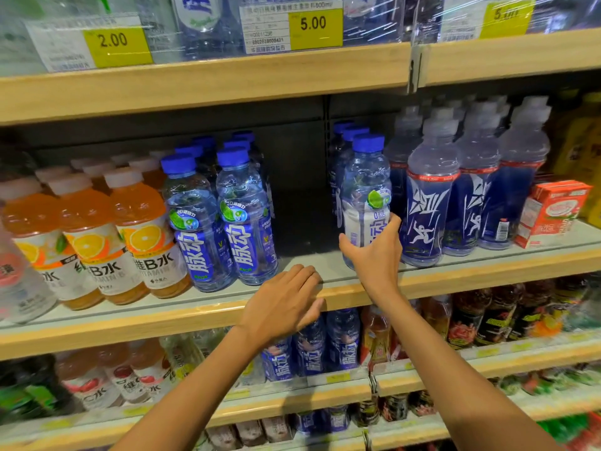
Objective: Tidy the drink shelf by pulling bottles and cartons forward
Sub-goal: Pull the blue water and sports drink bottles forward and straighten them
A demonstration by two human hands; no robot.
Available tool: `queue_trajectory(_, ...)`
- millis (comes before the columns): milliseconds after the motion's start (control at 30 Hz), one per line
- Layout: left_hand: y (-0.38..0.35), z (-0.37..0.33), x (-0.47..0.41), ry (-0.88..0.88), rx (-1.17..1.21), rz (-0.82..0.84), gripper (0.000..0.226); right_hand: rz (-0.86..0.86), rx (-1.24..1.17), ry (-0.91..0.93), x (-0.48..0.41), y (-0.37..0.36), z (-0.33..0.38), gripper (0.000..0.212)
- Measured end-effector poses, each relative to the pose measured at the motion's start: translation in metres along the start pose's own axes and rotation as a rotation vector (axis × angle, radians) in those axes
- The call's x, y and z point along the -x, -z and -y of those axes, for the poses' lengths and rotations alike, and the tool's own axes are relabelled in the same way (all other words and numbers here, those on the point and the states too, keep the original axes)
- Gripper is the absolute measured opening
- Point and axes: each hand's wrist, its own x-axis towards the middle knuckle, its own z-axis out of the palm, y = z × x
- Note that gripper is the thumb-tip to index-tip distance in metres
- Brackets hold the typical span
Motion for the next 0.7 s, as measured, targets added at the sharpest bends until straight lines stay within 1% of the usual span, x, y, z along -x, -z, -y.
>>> queue_trajectory(100, 0.007, -0.001, 0.001, 0.069, 0.127, -0.036, 0.038, 0.029, -0.026, 0.014, 0.004, 0.007, 0.001, 0.061)
queue_trajectory(133, 0.010, -0.001, 0.001, 0.132, 0.188, -0.057, 0.039, 0.044, -0.039, 0.018, 0.008, 0.010, 0.003, 0.061)
queue_trajectory(200, 0.017, -0.002, -0.001, 0.312, 0.338, -0.114, 0.038, 0.078, -0.071, 0.020, 0.017, 0.017, 0.009, 0.061)
queue_trajectory(267, 0.031, -0.004, -0.010, 0.502, 0.595, -0.226, 0.027, 0.128, -0.134, 0.034, 0.027, 0.023, 0.018, 0.062)
queue_trajectory(333, 0.054, -0.008, -0.025, 0.639, 0.969, -0.371, 0.022, 0.199, -0.181, 0.048, 0.038, 0.028, 0.028, 0.062)
queue_trajectory(367, 0.067, -0.010, -0.033, 0.671, 1.144, -0.416, 0.022, 0.234, -0.189, 0.053, 0.043, 0.029, 0.034, 0.061)
queue_trajectory(400, 0.078, -0.013, -0.040, 0.678, 1.269, -0.438, 0.024, 0.265, -0.191, 0.059, 0.048, 0.030, 0.040, 0.060)
queue_trajectory(433, 0.088, -0.015, -0.045, 0.673, 1.346, -0.445, 0.026, 0.293, -0.189, 0.067, 0.054, 0.031, 0.046, 0.060)
queue_trajectory(533, 0.106, -0.023, -0.051, 0.708, 1.457, -0.453, 0.037, 0.348, -0.178, 0.099, 0.069, 0.028, 0.062, 0.062)
queue_trajectory(633, 0.111, -0.026, -0.048, 0.720, 1.398, -0.566, 0.040, 0.378, -0.191, 0.116, 0.082, 0.022, 0.071, 0.066)
queue_trajectory(700, 0.112, -0.024, -0.044, 0.730, 1.375, -0.610, 0.038, 0.394, -0.171, 0.124, 0.088, 0.019, 0.074, 0.069)
